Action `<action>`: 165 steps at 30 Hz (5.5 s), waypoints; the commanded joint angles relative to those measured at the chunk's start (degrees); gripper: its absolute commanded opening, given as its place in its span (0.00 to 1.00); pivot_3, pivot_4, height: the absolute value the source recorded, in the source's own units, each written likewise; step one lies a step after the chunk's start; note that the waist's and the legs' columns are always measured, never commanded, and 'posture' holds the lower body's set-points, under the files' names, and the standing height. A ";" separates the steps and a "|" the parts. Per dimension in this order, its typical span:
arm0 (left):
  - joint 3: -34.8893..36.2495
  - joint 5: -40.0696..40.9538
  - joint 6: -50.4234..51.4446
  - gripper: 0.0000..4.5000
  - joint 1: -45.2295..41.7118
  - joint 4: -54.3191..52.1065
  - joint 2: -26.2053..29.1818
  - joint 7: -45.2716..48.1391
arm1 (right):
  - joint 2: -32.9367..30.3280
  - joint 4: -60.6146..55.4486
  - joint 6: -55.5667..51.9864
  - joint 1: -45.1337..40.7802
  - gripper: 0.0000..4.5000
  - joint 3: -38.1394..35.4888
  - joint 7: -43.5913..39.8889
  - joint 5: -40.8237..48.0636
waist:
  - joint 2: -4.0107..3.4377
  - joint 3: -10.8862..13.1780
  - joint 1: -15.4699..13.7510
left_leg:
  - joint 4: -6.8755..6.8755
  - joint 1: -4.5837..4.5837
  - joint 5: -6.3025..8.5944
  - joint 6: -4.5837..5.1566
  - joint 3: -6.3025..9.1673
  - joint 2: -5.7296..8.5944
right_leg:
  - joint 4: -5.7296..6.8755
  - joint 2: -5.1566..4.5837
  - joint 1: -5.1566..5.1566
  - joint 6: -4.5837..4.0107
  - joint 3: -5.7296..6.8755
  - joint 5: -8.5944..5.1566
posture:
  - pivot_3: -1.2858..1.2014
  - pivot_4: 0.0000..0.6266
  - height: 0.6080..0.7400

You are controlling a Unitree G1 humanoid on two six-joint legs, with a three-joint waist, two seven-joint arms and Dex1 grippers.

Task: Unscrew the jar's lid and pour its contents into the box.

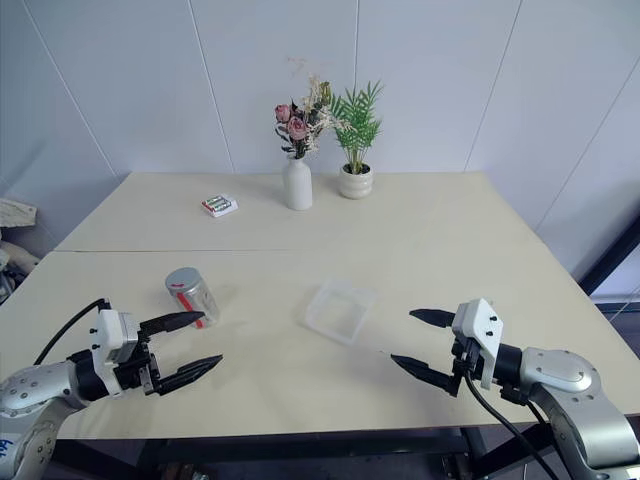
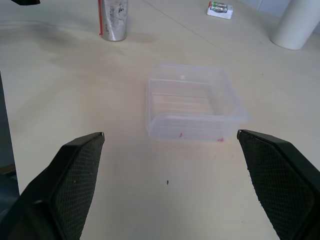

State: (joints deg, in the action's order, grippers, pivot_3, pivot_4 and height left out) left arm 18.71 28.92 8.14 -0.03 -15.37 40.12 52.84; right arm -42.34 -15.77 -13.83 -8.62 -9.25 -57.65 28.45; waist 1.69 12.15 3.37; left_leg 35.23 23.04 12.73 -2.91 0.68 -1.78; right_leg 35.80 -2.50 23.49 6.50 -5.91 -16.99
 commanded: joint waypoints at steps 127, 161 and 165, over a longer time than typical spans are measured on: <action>-22.34 -10.02 1.49 0.45 -30.56 15.61 -20.42 -4.40 | 19.39 -5.31 -27.94 -29.01 1.00 17.63 19.48 -0.65 | 0.49 -0.29 -0.11 | -0.06 0.23 0.09 0.08 -0.25 -0.03 | -0.18 0.11 0.31 0.89 -0.28 0.74 | 0.52 0.24 1.00; -22.83 -9.47 3.26 0.45 -29.17 13.85 -20.41 -3.61 | 21.47 -0.73 -24.41 -32.32 0.58 15.52 18.84 -1.18 | 0.49 -0.29 -0.11 | -0.06 0.24 0.09 0.08 -0.24 -0.03 | -0.18 0.11 0.31 0.90 -0.28 0.75 | 0.52 0.24 1.00; -22.90 -9.36 3.46 0.45 -29.06 13.65 -20.43 -3.58 | 21.66 -0.61 -23.89 -32.42 0.58 15.33 18.18 -0.69 | 0.49 -0.29 -0.10 | -0.06 0.23 0.09 0.08 -0.24 -0.03 | -0.18 0.11 0.31 0.90 -0.28 0.75 | 0.52 0.24 1.00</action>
State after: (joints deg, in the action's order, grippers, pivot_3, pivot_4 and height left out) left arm -4.15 18.08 12.04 -29.68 1.35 20.00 48.39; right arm -20.97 -15.46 -39.63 -39.64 8.65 -39.65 27.11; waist 2.17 11.86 3.27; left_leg 35.17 23.28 12.82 -2.83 0.44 -1.80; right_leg 35.62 -2.39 23.80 7.40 -6.19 -16.25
